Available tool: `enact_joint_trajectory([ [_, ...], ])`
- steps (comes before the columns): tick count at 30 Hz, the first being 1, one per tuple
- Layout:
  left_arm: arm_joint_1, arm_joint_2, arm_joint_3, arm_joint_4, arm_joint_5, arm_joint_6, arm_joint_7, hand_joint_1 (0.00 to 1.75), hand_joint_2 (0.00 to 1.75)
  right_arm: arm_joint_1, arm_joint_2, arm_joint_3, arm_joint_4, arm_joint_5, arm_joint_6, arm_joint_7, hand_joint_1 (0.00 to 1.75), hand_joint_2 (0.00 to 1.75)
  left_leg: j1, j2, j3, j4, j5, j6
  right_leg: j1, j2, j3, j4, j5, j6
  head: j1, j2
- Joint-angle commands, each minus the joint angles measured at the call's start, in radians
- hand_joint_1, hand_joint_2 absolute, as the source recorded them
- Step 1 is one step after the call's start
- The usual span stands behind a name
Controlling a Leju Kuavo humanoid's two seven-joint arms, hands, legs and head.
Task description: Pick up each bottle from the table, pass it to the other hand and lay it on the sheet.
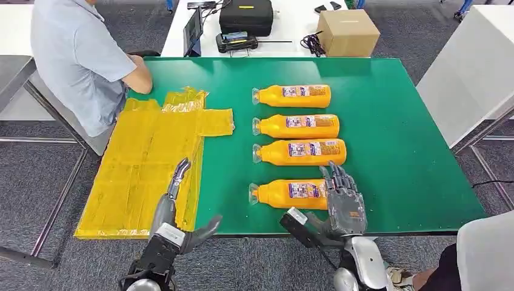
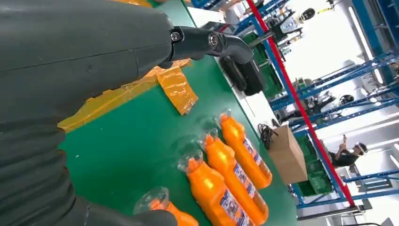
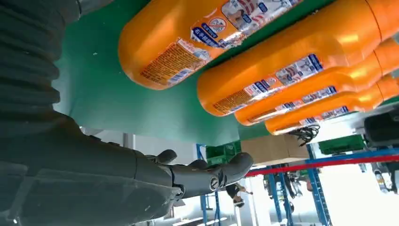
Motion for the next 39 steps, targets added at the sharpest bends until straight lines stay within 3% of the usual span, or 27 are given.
enact_joint_trajectory([
  [1,-0.029,-0.008,-0.017,0.042,0.003,-0.024,0.009,0.0,1.75,-0.118,-0.022,-0.005,0.177,-0.006,0.032,0.002,0.0,1.75,0.001,0.002,0.003,-0.001,-0.001,-0.001,0.001,0.001,0.004,-0.002,0.0,-0.002,0.0,0.0],
  [39,-0.034,-0.008,-0.061,0.121,-0.004,-0.056,0.062,0.0,1.75,-0.217,-0.081,0.018,0.362,-0.07,0.133,0.059,0.0,1.75,0.001,0.001,0.004,-0.001,-0.001,-0.001,0.001,0.0,0.004,-0.002,0.0,-0.002,0.0,0.0],
])
